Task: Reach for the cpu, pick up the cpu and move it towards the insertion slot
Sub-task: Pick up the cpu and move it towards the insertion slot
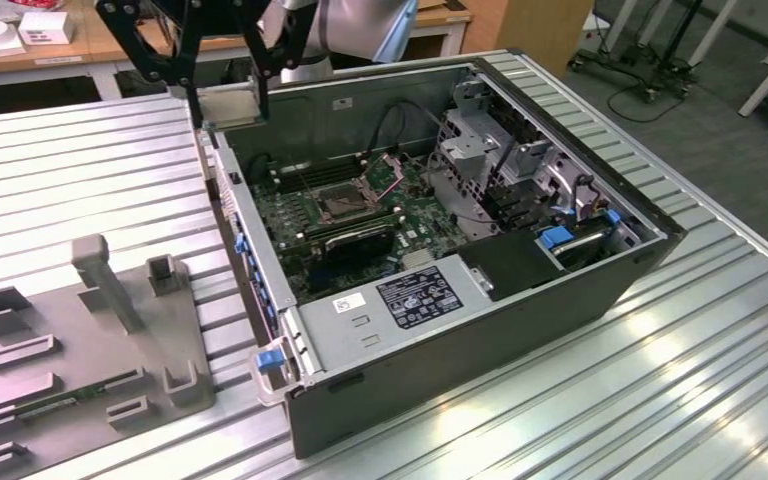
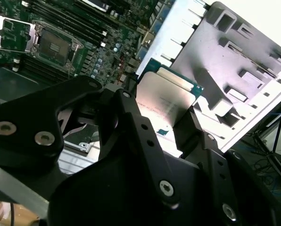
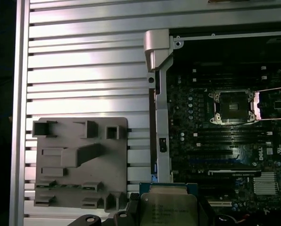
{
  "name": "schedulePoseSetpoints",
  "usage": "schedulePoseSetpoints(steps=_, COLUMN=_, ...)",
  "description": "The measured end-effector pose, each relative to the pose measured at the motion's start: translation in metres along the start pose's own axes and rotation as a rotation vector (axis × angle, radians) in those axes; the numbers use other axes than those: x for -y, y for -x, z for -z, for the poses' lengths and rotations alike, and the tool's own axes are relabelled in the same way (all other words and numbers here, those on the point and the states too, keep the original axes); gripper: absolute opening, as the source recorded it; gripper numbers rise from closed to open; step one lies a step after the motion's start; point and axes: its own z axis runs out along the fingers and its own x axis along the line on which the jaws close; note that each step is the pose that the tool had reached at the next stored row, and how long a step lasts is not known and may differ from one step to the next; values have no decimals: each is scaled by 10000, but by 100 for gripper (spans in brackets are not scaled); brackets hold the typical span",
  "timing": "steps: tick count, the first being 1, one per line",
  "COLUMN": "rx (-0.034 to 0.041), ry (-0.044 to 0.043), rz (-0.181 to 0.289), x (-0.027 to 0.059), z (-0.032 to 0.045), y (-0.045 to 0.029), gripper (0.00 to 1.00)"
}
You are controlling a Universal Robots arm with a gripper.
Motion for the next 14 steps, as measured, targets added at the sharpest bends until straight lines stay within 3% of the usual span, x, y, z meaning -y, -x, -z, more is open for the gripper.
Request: schedulePoseSetpoints(steps=14, rx=0, ry=0, rz=1, x=-6, z=-49, y=252, gripper=55)
